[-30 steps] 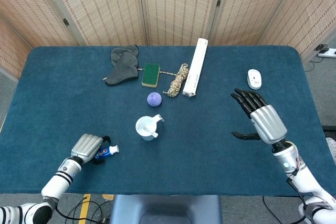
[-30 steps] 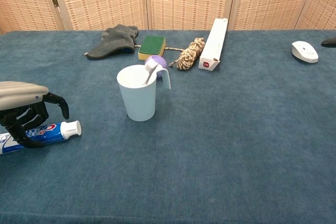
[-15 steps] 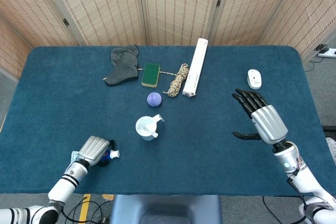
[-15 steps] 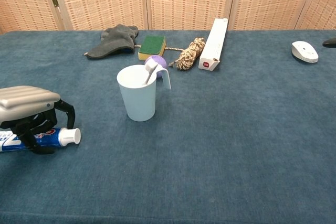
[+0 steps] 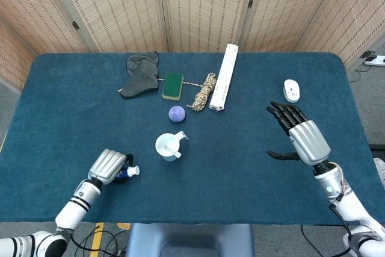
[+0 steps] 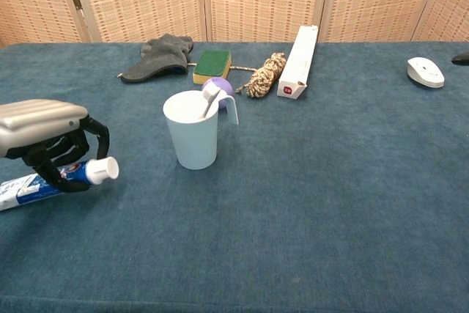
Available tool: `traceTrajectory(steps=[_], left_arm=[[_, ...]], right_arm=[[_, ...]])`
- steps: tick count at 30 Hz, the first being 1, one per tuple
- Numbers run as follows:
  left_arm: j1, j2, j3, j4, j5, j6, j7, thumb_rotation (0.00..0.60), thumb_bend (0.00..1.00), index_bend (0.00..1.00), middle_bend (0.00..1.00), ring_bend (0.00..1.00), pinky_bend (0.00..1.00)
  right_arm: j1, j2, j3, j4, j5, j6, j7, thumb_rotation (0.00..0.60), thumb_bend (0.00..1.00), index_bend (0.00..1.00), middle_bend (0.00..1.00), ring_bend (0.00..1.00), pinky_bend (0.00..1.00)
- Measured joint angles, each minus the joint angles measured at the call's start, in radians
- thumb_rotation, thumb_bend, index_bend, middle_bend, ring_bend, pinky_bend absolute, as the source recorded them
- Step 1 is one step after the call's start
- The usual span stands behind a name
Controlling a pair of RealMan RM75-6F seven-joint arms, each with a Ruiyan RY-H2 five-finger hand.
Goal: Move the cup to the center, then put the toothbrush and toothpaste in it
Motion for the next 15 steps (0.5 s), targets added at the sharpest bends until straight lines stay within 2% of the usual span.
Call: traceTrajectory(steps=[5,15], left_arm=[[0.005,0.037,-0.052,-0.015,0.027,0.006,-0.153,0.6,0.39,0.65,0.87,0.82,0.89],[0.037,0.089,-0.182,0.012,0.092,0.075,-0.55,0.6,0.4,0.65,0.87,0.82,0.89]], right_arm=[[-0.001,0.002,0.001,0.0,-0.001,0.005,0.003,0.6,0.0,0.0,0.06,0.12,0.14],[-0.005,0.007,0.001,0.001,0.001,0.008,0.009,0.6,0.0,0.0,0.06,0.12,0.14]])
